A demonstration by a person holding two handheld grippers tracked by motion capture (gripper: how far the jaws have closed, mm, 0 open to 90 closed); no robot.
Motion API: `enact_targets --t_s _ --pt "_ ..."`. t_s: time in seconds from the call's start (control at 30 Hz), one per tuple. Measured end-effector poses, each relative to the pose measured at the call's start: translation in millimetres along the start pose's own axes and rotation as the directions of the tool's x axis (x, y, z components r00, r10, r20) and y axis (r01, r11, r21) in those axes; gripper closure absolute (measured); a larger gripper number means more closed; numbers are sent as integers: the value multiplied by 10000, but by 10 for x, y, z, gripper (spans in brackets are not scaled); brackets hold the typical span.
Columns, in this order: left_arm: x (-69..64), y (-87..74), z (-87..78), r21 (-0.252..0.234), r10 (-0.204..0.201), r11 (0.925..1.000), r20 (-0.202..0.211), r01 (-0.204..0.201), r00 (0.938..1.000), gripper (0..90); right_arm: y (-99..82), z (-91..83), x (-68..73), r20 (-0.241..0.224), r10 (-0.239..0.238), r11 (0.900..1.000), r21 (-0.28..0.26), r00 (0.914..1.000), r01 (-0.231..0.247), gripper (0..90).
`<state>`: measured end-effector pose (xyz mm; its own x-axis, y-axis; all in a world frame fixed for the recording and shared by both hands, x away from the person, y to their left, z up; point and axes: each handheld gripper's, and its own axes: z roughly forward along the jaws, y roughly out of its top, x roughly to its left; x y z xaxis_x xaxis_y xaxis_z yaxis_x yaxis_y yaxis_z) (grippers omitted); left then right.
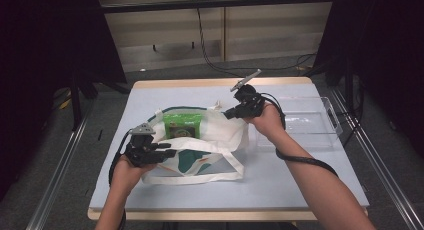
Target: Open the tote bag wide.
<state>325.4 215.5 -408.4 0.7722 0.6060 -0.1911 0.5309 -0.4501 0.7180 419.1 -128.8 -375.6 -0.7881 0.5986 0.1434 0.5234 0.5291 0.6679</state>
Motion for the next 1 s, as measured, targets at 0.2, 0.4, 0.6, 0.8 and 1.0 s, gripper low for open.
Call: enact_targets --t_s 0.2,0.4,0.6,0.8,1.0 --pt "3 -16 -3 176 -7 9998 194 3 9998 664 -1 20 -47 48 196 9998 -4 9998 -196 865" --pt "-16 -25 -18 401 75 9992 320 -87 9995 671 13 33 -123 221 535 9986 -43 9983 -534 872" --pt "-14 -74 -7 524 19 9986 478 -44 9989 674 0 61 -176 400 690 9976 -38 9968 -689 875" --pt "-23 -150 -9 752 -41 9972 607 -5 9982 699 -2 95 -244 430 939 9956 -69 9947 -937 875" --pt "-48 -202 -32 935 9 9956 726 -77 9974 718 -22 136 -321 402 1176 9931 -10 9922 -1177 875"
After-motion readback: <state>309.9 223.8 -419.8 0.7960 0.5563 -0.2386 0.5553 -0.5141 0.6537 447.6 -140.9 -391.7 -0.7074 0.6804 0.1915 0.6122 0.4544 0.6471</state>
